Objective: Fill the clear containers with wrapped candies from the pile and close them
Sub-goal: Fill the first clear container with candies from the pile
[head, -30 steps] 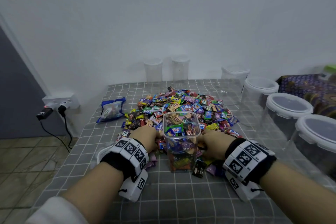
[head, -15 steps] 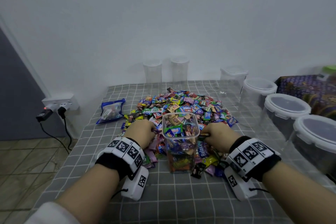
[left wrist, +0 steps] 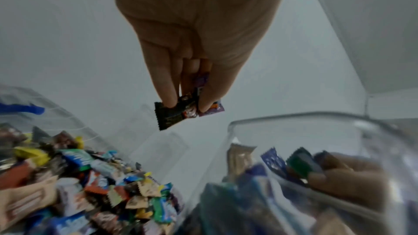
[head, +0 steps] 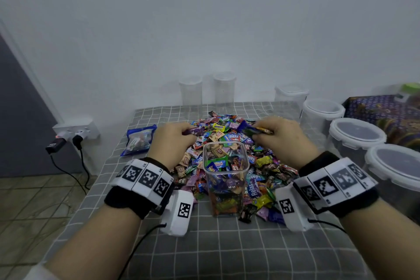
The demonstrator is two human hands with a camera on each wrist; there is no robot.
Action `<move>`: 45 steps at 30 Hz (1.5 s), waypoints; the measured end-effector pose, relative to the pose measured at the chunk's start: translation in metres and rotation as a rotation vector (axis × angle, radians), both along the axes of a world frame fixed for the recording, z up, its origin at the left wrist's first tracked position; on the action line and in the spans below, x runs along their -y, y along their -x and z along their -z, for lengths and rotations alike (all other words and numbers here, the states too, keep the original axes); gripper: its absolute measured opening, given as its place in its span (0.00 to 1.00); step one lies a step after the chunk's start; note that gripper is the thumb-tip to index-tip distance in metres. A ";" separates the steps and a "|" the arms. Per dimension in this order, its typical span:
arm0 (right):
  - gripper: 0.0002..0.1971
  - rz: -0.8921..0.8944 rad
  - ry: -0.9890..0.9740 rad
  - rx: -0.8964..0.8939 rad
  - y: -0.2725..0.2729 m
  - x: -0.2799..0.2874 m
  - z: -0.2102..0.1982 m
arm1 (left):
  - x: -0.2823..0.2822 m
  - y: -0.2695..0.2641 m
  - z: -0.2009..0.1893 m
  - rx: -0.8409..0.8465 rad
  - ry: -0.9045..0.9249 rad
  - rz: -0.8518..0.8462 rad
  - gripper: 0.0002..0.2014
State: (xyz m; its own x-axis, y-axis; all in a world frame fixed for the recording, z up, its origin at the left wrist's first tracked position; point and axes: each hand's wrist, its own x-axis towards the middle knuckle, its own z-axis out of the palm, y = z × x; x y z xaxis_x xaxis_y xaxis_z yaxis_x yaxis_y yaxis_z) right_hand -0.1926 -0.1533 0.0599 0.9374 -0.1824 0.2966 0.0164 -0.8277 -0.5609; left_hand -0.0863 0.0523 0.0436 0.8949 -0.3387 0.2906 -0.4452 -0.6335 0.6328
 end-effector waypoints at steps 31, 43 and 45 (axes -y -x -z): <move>0.43 -0.188 -0.382 -0.062 0.005 -0.029 0.023 | 0.014 0.026 -0.024 -0.095 0.304 0.156 0.08; 0.37 -0.304 -0.727 -0.151 0.004 -0.028 0.061 | 0.024 0.039 -0.007 -0.277 0.283 0.373 0.14; 0.40 -0.305 -0.735 -0.139 0.003 -0.026 0.065 | 0.021 0.038 -0.007 -0.277 0.306 0.389 0.19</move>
